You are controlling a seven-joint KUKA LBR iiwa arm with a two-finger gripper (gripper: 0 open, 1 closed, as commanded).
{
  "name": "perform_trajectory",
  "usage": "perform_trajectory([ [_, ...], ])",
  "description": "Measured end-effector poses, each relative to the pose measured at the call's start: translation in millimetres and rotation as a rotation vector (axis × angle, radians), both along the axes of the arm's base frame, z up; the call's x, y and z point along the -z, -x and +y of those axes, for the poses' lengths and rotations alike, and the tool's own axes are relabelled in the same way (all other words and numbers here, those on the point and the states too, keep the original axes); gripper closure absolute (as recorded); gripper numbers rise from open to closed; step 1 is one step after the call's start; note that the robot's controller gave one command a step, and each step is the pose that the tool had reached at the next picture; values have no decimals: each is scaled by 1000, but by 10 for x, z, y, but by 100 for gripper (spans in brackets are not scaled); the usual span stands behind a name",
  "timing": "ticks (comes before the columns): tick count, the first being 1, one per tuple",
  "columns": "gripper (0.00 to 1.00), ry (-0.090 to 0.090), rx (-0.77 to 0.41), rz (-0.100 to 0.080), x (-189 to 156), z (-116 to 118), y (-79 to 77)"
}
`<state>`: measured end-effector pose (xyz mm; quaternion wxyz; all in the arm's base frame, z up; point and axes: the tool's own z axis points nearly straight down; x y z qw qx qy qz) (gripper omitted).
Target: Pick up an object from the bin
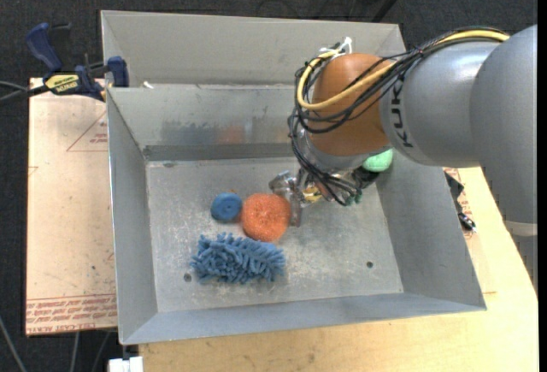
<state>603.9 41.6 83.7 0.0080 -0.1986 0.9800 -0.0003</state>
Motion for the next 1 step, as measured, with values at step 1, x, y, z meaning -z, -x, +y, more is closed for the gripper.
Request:
perform_trajectory([
  [1, 100, 0, 0, 0, 0, 0, 0],
])
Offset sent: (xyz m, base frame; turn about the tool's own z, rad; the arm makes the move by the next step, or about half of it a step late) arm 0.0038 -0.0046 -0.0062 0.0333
